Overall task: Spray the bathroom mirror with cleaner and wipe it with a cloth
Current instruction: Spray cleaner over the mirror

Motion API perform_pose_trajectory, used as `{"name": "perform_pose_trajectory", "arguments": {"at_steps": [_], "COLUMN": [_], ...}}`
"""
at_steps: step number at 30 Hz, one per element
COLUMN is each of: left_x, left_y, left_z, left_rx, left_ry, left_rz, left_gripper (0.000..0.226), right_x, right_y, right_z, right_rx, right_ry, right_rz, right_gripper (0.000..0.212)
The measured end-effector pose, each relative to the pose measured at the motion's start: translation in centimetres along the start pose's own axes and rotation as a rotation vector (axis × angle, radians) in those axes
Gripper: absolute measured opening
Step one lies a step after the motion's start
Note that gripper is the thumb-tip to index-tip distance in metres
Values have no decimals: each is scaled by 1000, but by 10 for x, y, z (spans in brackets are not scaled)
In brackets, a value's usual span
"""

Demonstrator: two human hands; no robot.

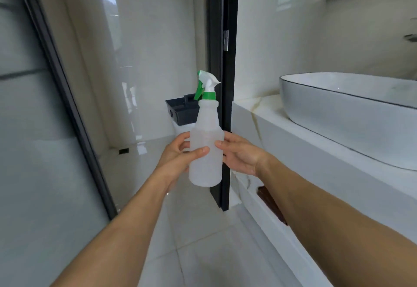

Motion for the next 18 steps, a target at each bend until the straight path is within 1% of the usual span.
{"name": "perform_pose_trajectory", "arguments": {"at_steps": [3,5,9,14,16,18], "left_x": [0,2,5,14,19,23], "left_y": [79,139,256,386,433,477], "left_z": [-7,-10,-14,-19,-19,-17], "left_rx": [63,101,156,206,212,216], "left_ry": [37,47,55,54,43,28], "left_rz": [37,44,51,78,85,81], "left_gripper": [54,54,52,47,43,40], "right_x": [21,36,66,95,108,122], "right_y": [-73,-126,-236,-365,-413,-459], "right_z": [-26,-40,-66,-90,-96,-100], "right_rx": [-40,-63,-90,-111,-120,-137], "right_ry": [-19,-18,-33,-35,-36,-15], "right_rz": [-46,-70,-58,-13,6,18], "right_gripper": [65,70,77,95,92,81]}}
Point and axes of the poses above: each hand's wrist, its own z-axis away from the middle knuckle, its own x-axis out of the palm, y = z × x, the point moved 3 cm from there along -z, towards the middle knuckle, and after that the axes turned 7 degrees about -x, right-handed, at the moved point
